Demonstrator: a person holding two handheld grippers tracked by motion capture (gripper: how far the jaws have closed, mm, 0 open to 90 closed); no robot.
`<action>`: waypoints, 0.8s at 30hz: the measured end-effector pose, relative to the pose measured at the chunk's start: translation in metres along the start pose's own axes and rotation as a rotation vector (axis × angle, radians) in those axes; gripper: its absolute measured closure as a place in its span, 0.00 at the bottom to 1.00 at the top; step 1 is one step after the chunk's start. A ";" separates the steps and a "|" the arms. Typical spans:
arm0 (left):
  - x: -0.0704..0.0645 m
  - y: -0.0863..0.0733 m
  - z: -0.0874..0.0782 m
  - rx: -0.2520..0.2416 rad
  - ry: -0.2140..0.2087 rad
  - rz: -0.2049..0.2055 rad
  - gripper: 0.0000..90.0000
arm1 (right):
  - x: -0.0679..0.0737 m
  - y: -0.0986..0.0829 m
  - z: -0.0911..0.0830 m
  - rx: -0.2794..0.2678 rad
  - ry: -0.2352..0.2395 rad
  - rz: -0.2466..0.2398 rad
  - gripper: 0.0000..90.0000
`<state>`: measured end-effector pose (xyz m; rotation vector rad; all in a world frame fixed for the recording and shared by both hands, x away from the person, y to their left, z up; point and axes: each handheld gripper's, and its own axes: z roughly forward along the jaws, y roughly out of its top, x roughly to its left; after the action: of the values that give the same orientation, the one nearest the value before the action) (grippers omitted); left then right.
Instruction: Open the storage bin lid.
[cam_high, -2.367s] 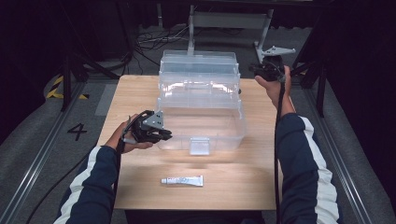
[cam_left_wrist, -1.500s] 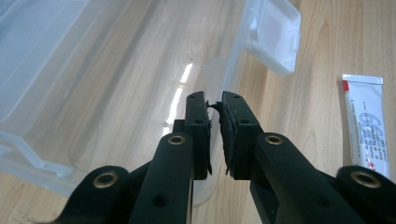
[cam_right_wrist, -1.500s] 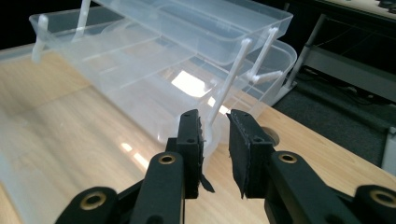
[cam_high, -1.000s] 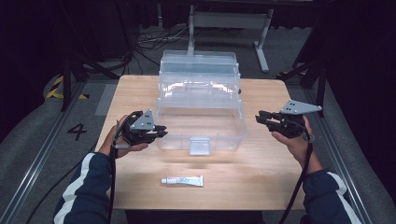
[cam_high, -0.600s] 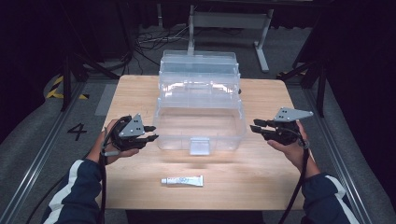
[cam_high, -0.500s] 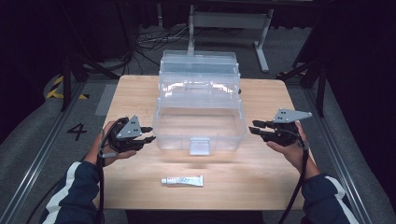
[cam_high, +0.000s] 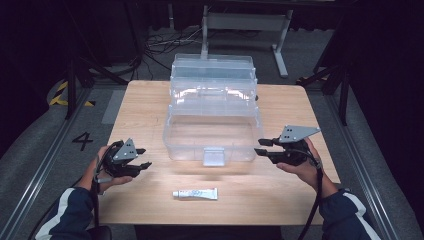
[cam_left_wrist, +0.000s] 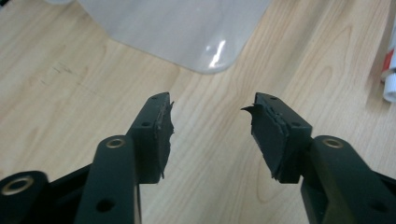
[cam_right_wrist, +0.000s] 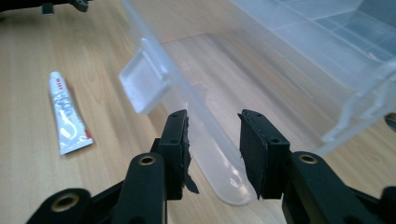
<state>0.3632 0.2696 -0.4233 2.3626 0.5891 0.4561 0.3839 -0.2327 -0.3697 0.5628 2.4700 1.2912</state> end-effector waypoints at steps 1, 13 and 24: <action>0.000 -0.003 0.001 0.003 -0.002 -0.009 0.51 | 0.002 0.001 0.001 0.002 0.008 -0.005 0.69; -0.004 -0.042 0.012 0.013 0.005 -0.156 0.34 | 0.036 0.006 0.032 0.078 0.133 -0.086 0.66; -0.009 -0.057 0.019 0.015 0.011 -0.207 0.24 | 0.068 0.015 0.079 0.172 0.261 -0.166 0.58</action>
<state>0.3483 0.2945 -0.4766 2.2833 0.8348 0.3718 0.3610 -0.1365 -0.4066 0.2318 2.7923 1.1586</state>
